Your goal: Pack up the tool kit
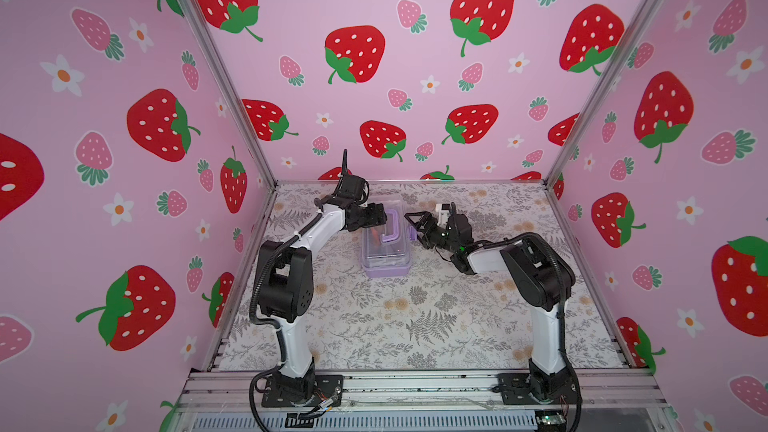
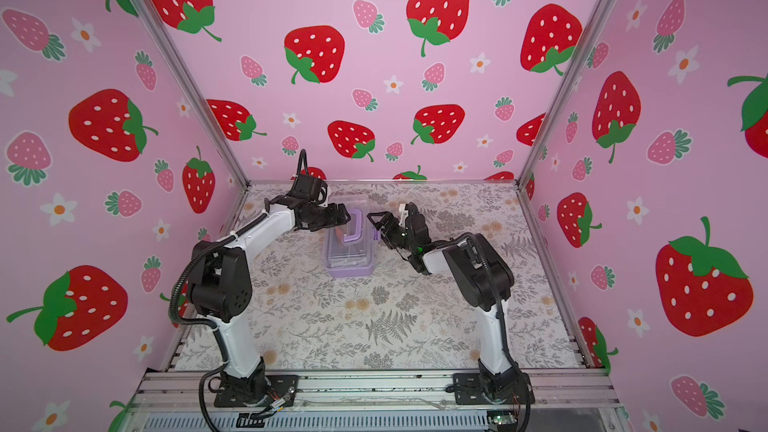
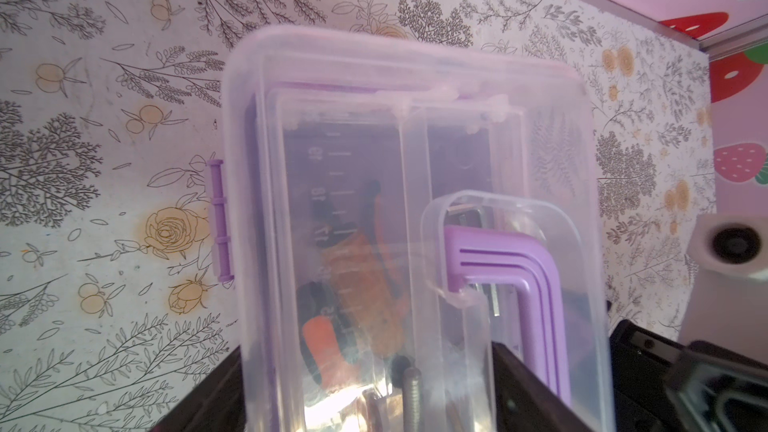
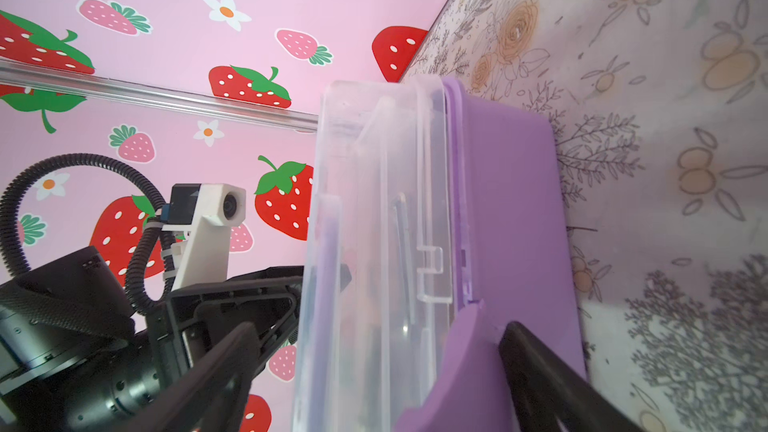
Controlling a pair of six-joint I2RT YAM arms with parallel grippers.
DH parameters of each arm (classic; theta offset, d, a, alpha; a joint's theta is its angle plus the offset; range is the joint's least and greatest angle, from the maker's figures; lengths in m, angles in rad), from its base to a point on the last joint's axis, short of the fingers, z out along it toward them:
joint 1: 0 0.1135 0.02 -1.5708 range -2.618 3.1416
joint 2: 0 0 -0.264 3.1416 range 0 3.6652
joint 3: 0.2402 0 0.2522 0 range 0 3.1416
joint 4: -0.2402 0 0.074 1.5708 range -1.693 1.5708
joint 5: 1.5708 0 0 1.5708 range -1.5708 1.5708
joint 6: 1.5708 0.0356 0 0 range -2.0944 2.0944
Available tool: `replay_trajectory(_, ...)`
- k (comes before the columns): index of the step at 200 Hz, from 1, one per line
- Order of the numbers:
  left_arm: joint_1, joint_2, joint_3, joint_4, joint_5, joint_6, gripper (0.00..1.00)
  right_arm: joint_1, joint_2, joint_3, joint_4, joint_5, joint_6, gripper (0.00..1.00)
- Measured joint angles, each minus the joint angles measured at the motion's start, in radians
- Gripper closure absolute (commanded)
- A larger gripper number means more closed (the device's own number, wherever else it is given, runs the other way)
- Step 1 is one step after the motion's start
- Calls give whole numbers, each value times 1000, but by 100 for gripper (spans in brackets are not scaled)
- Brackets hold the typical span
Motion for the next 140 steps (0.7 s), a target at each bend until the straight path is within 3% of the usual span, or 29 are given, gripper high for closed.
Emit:
replay_trajectory(61, -2, 2, 3, -5, -3, 11, 14, -6, 60, -44, 158, -32, 82, 15)
replay_trajectory(109, -7, 13, 23, -29, -11, 23, 14, -29, 65, -52, 164, -72, 93, 33)
replay_trajectory(140, -10, 19, 37, -44, -10, 32, 14, -55, 66, -39, 121, -125, 60, 38)
